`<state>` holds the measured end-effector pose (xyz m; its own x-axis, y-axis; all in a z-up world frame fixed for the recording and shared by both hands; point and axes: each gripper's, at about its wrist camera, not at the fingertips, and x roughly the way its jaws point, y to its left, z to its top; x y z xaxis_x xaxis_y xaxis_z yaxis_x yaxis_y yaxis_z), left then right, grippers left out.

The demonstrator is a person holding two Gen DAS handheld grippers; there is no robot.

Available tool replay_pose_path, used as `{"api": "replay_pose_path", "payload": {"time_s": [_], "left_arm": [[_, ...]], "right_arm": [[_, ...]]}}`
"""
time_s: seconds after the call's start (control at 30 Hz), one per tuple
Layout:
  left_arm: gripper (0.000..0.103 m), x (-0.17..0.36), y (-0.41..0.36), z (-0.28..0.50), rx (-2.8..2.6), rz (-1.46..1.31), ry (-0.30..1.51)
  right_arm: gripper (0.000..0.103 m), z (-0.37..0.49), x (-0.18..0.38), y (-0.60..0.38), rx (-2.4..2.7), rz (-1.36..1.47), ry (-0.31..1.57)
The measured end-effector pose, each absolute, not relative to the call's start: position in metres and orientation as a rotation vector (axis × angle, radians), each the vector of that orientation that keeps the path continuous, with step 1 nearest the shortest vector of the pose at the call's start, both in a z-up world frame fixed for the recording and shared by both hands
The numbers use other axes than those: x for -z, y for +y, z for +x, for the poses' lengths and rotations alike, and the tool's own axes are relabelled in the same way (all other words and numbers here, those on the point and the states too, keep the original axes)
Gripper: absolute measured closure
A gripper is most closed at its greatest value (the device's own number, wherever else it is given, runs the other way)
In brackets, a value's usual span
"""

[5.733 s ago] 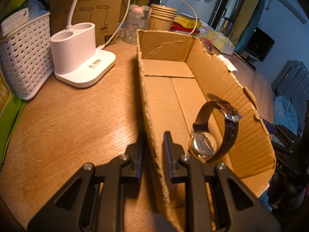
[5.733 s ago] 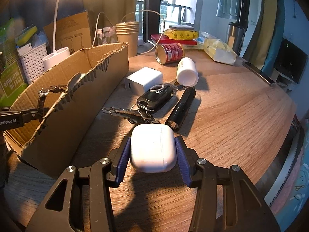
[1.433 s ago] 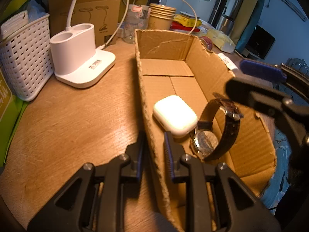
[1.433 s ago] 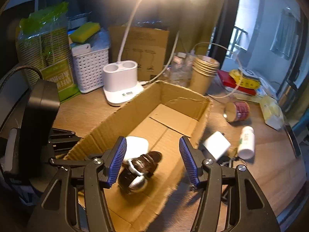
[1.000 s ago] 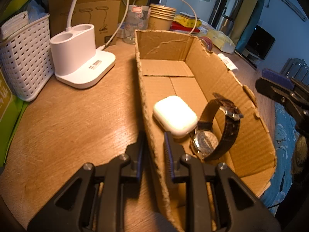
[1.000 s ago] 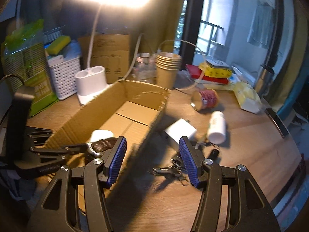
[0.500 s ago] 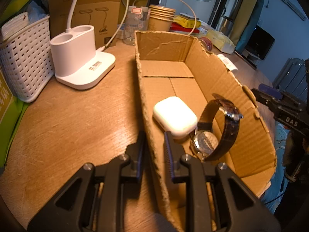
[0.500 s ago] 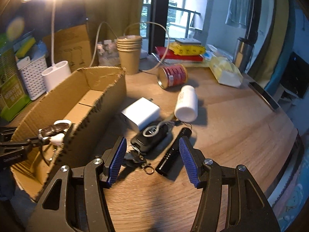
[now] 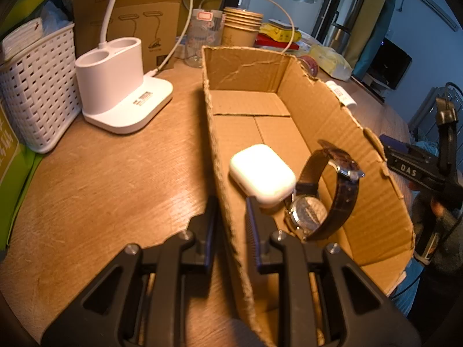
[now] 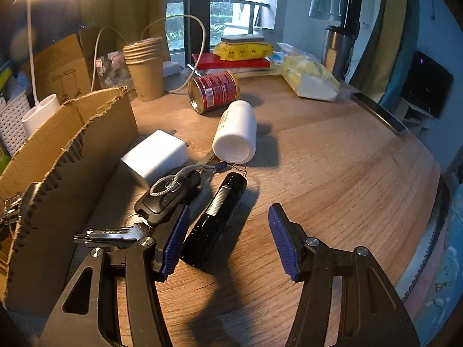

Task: Organize rigid objects
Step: 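Grasp the black flashlight with the right gripper and lift it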

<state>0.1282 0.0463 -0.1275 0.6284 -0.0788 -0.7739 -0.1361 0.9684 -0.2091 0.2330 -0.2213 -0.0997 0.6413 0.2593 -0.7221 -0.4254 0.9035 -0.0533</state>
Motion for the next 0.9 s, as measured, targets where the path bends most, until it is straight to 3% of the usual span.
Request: {"api": "replay_pose_path", "payload": {"time_s": [0.3,0.53,0.9], "left_arm": [[0.082,0.126,0.046,0.129,-0.035,-0.253,0.892],[0.082,0.126,0.046,0.129,-0.035,-0.253,0.892],[0.082,0.127,0.046,0.128,-0.035,-0.253,0.891]], "right_arm": [[0.045,0.237,0.107,-0.211,-0.377,-0.283,0.778],[0.072,0.241,0.113,-0.206,-0.397,-0.303,0.809],[0.081,0.243,0.113,-0.209,-0.441,-0.273,0.817]]}}
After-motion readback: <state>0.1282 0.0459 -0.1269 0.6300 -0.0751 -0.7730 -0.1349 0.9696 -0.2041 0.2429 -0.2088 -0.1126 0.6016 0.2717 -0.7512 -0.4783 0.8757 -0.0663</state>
